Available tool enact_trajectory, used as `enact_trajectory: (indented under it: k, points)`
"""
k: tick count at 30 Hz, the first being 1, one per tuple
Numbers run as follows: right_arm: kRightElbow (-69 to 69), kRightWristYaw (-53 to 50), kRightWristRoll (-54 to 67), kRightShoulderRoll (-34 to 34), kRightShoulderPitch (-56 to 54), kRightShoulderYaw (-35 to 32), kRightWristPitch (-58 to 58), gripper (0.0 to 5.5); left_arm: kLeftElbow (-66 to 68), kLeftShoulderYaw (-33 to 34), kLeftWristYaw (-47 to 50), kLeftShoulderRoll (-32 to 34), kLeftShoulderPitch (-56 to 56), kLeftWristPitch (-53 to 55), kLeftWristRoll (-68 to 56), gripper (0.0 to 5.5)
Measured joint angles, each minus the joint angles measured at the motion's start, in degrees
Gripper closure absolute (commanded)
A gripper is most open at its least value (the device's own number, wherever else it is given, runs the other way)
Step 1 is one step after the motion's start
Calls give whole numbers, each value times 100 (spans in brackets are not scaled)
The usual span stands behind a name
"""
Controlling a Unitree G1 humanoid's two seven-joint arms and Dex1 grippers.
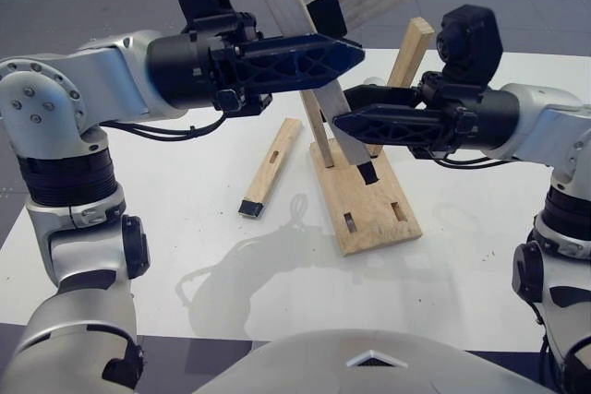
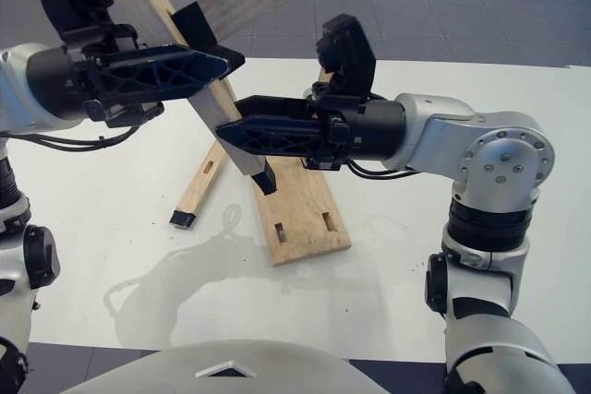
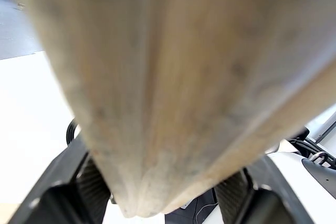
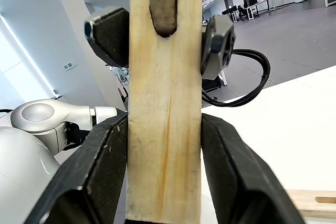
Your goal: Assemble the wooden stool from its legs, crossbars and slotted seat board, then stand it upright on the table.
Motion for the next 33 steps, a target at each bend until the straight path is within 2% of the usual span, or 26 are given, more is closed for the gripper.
enact_trajectory:
  k: [10,11,16,20,25,29,33]
  points:
    - [20,12,-57,-3,23,0,-13,348,-13,2,-17,-1,-1,-7,48,318]
    - [34,11,-98,-3,14,0,-39,312,-3,3,-16,-5,-1,-29,48,318]
    - [78,7,-120,-142,3,-24,-107,235,54,69,-11,-7,33,-64,79,332]
    - [99,6,-307,-206,14,-21,-120,150,48,128,-27,-5,166,-123,156,340]
    - [86,125,-784,-468,286,-6,-147,59,-252,352,-277,0,347,-576,835,345]
    - [35,570,-1219,-850,689,29,-274,56,-782,534,-236,-120,703,-1246,1575,345]
    - [40,1016,-1857,-1201,1006,252,-510,56,-1561,129,-246,-150,1382,-1589,2499,345]
